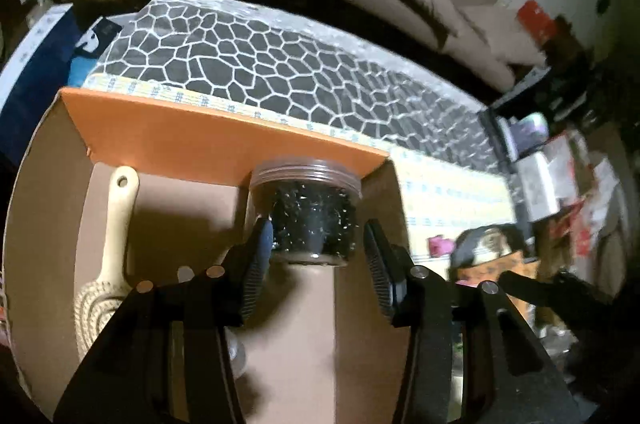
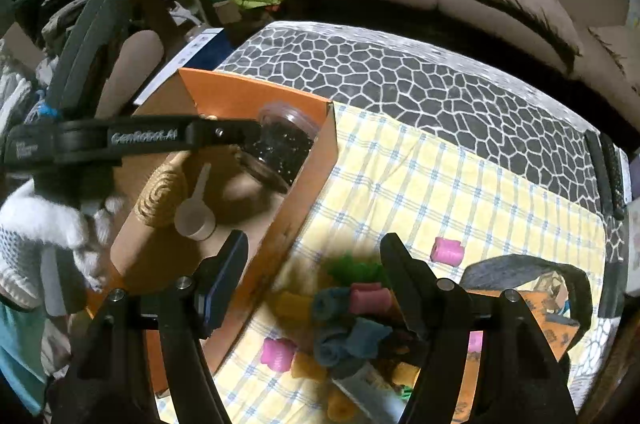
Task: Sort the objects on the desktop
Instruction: 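Lower the clear jar of black hair ties into the box with the right gripper, then open the right gripper and withdraw both grippers from the box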
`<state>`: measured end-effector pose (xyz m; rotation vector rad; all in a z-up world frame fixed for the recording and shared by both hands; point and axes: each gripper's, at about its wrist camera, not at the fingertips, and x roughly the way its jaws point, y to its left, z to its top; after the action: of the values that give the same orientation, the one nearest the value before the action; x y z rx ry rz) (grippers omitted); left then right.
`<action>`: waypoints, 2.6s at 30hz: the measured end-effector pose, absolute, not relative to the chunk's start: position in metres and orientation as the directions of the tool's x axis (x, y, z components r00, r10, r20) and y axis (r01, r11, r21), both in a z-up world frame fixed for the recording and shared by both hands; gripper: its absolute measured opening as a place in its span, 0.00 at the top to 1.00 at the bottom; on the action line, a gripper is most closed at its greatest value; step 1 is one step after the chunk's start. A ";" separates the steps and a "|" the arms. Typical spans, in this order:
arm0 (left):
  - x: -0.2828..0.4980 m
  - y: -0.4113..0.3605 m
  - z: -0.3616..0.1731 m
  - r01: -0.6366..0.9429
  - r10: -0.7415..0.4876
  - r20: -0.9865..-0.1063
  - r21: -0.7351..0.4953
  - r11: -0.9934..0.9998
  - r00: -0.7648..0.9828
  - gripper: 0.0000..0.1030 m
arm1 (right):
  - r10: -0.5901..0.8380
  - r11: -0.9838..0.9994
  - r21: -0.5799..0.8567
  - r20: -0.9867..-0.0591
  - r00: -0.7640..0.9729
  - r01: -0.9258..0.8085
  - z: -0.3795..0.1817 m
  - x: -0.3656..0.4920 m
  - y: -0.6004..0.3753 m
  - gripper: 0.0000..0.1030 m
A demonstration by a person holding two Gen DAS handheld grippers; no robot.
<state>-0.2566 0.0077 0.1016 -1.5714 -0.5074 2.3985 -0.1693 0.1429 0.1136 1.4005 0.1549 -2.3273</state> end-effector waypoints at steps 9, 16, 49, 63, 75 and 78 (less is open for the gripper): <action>-0.241 0.018 0.089 -0.058 0.357 -0.847 -0.365 -0.929 -0.394 0.53 | -0.301 -0.903 0.124 -0.867 -0.397 0.412 0.111 -0.167 0.140 0.32; -0.206 0.031 0.070 -0.144 0.306 -0.906 -0.275 -0.951 -0.292 0.75 | -0.312 -0.901 0.135 -0.862 -0.399 0.413 0.112 -0.161 0.137 0.32; -0.150 0.017 0.129 -0.147 0.325 -0.868 -0.290 -0.946 -0.377 0.39 | -0.314 -0.941 0.219 -0.851 -0.420 0.259 0.116 -0.122 0.188 0.17; -0.041 0.015 0.159 -0.157 0.309 -0.826 -0.267 -0.951 -0.471 0.03 | -0.260 -0.963 0.204 -0.868 -0.423 0.175 0.114 -0.053 0.193 0.14; 0.018 0.071 0.149 -0.228 0.398 -0.776 -0.326 -0.917 -0.490 0.00 | -0.208 -0.978 0.197 -0.867 -0.453 0.072 0.101 0.000 0.220 0.04; 0.024 0.083 0.142 -0.229 0.408 -0.771 -0.338 -0.913 -0.489 0.00 | -0.182 -0.982 0.184 -0.868 -0.462 0.041 0.096 0.009 0.232 0.04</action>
<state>0.0237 0.0826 0.1422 -1.3247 -0.2685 2.4157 0.0087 0.2322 0.0957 1.5529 -0.2071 -2.5714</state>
